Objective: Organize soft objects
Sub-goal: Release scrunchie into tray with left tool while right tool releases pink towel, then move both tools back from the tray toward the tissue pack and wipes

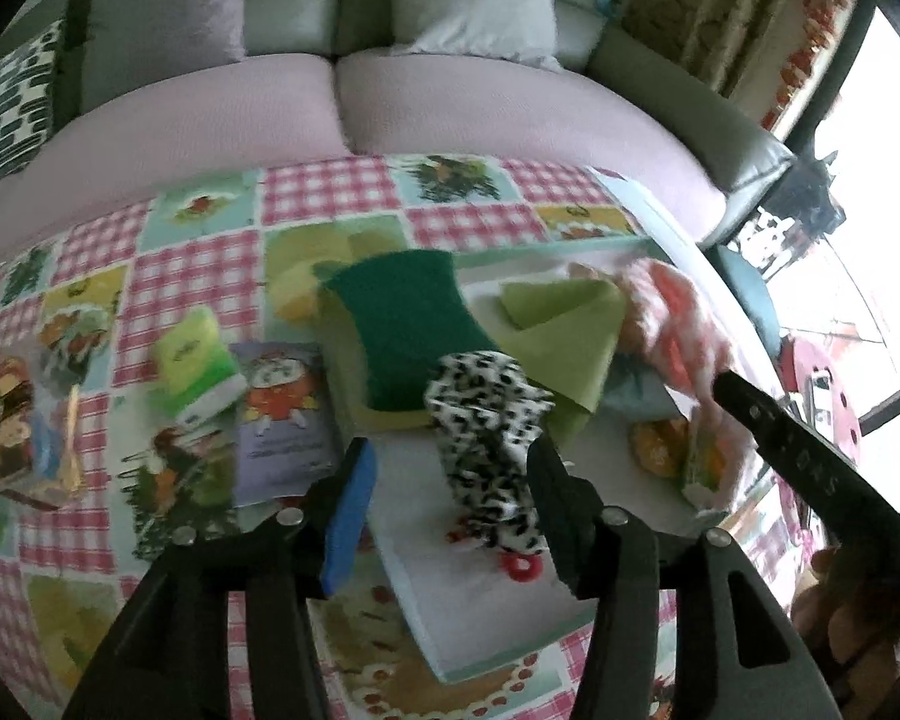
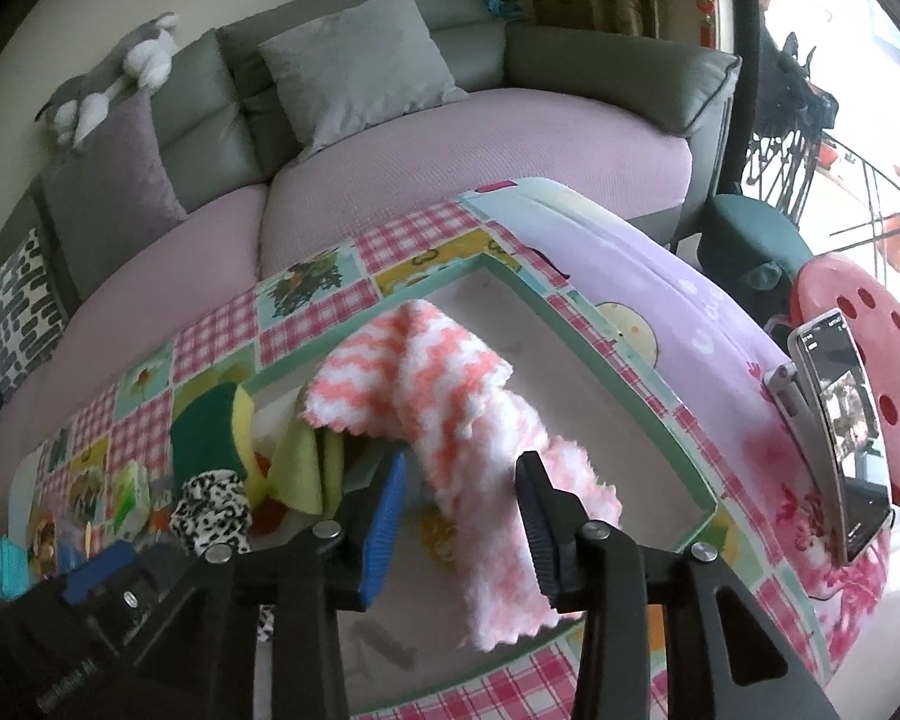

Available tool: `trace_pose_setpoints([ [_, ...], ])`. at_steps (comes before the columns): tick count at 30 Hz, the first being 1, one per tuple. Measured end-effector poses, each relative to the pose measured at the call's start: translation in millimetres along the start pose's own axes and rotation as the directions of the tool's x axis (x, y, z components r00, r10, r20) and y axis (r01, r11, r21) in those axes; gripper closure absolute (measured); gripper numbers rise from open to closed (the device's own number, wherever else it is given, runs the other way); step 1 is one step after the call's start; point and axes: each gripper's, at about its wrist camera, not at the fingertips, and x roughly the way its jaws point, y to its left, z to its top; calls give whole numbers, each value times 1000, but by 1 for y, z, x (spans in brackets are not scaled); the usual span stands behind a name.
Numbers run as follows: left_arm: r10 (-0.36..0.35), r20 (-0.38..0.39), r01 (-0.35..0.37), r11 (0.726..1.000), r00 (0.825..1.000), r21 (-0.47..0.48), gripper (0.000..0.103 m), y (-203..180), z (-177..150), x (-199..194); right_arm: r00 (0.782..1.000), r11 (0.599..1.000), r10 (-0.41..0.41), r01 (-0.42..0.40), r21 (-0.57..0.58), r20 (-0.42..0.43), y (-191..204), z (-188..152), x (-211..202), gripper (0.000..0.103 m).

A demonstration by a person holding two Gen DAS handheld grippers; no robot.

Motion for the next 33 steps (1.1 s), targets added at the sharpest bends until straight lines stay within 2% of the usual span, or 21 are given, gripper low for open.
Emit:
trace_pose_setpoints([
  [3, 32, 4, -32, 999, 999, -26, 49, 10, 1, -5, 1000, 1000, -4, 3, -27, -10, 6, -3, -3, 48],
  [6, 92, 8, -92, 995, 996, -41, 48, 21, 0, -8, 1000, 999, 2, -3, -53, -20, 13, -7, -4, 43],
  [9, 128, 3, -127, 990, 992, -68, 31, 35, 0, -9, 1000, 997, -2, -1, -81, -28, 21, -11, -4, 37],
  [14, 209, -13, -209, 972, 978, -102, 30, 57, -4, -8, 999, 993, 9, -15, -118, -48, 33, -16, -2, 32],
  [16, 235, -18, -235, 965, 972, -113, 24, 65, -5, -7, 999, 991, 13, -19, -131, -51, 38, -18, -2, 28],
  [21, 267, -34, -269, 951, 963, -152, 22, 82, -6, -5, 997, 986, 31, -41, -163, -64, 51, -23, 0, 18],
  [26, 296, -33, -297, 938, 955, -181, 21, 96, -8, -7, 996, 978, 56, -68, -196, -64, 66, -27, -2, 16],
  [27, 300, -32, -301, 935, 953, -190, 21, 100, -8, -8, 996, 977, 66, -78, -200, -65, 69, -28, -3, 9],
  [28, 304, -32, -304, 932, 952, -198, 20, 103, -8, -9, 995, 975, 72, -83, -204, -62, 71, -28, -4, 0],
  [29, 307, -31, -307, 929, 951, -207, 16, 108, -8, -11, 995, 973, 80, -90, -213, -56, 75, -29, -5, 0],
  [30, 309, -30, -308, 927, 951, -214, 8, 111, -8, -11, 995, 971, 85, -95, -219, -53, 78, -29, -7, 0],
  [33, 317, -18, -312, 920, 948, -238, 6, 122, -6, -15, 993, 968, 100, -110, -226, -55, 86, -28, -7, 0],
])
